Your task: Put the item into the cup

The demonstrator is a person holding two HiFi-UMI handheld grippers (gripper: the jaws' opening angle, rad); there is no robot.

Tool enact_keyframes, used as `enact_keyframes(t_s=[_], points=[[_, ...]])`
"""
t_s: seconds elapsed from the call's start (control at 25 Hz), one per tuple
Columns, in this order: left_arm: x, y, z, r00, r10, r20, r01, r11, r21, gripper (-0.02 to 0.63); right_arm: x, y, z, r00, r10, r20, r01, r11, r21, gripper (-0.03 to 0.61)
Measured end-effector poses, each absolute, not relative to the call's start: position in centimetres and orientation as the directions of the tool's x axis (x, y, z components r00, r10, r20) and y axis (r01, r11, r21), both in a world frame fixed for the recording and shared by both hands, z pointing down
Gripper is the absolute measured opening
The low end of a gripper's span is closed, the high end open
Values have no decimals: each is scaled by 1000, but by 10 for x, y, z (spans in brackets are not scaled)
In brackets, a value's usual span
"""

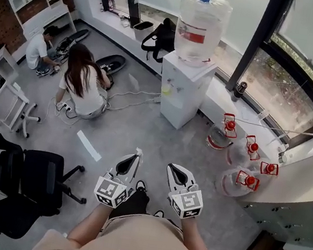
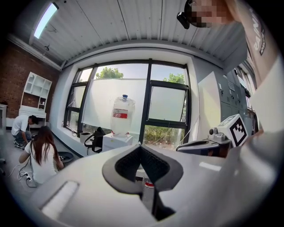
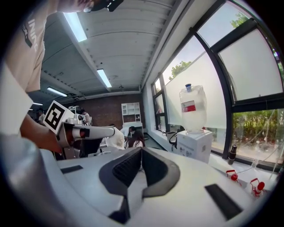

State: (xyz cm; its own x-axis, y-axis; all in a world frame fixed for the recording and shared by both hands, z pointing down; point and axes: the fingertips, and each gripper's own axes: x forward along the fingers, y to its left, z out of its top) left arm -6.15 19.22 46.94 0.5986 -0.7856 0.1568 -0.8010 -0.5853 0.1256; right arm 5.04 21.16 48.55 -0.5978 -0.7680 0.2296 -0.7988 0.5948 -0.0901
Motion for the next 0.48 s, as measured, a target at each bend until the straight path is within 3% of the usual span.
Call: enact_keyframes(t_s=[0.2,0.48], points=[[-79,136,461,638,-759,131,-770,-628,113,9,29,154,475,-565,-787,248,-812,584,3,11],[-96,69,464,697,-706,126,-717,-692,91,9,13,86,470,-498,-838,224,-860,510,-6,12]])
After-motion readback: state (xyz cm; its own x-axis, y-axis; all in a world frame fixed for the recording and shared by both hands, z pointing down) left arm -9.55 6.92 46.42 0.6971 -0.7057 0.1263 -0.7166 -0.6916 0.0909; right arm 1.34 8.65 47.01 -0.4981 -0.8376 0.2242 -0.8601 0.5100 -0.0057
